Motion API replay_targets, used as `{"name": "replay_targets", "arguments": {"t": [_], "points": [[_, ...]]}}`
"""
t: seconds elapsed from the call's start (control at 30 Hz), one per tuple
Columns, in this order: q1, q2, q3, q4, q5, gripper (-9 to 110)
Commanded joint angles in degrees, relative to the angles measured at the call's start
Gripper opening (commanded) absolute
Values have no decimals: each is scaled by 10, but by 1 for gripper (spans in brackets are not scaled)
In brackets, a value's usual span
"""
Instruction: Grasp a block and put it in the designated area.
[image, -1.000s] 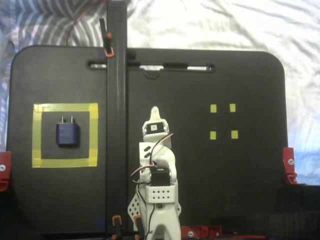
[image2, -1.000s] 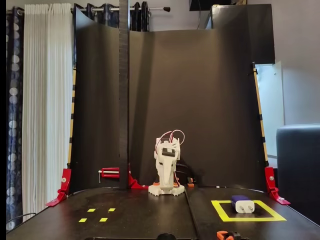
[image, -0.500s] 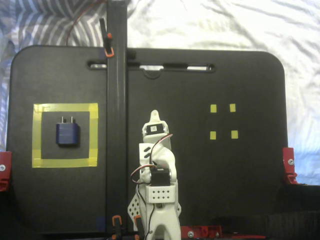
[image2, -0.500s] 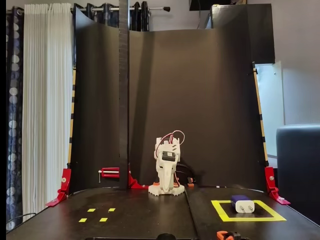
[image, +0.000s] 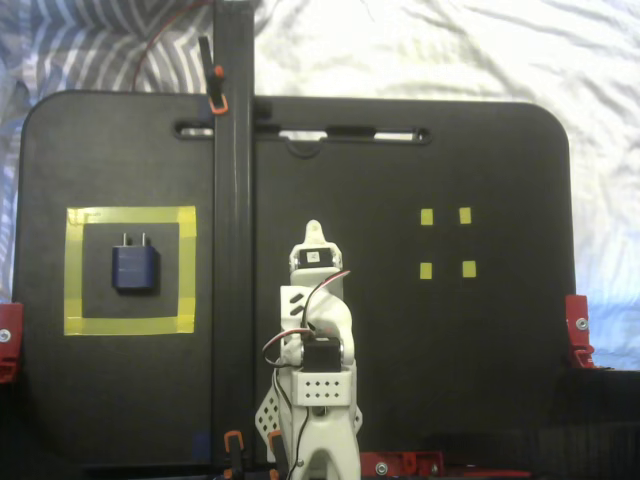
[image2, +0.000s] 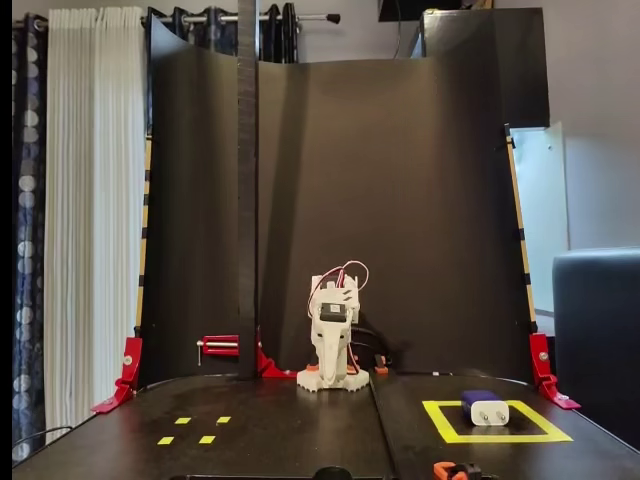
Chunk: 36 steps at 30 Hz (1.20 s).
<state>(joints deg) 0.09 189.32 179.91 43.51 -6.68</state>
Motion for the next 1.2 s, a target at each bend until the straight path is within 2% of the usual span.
{"name": "replay_targets", "arguments": {"t": [0.0, 1.17], "points": [[4, 4, 2, 1, 5, 0], [8, 4, 2, 0, 15, 0]]}}
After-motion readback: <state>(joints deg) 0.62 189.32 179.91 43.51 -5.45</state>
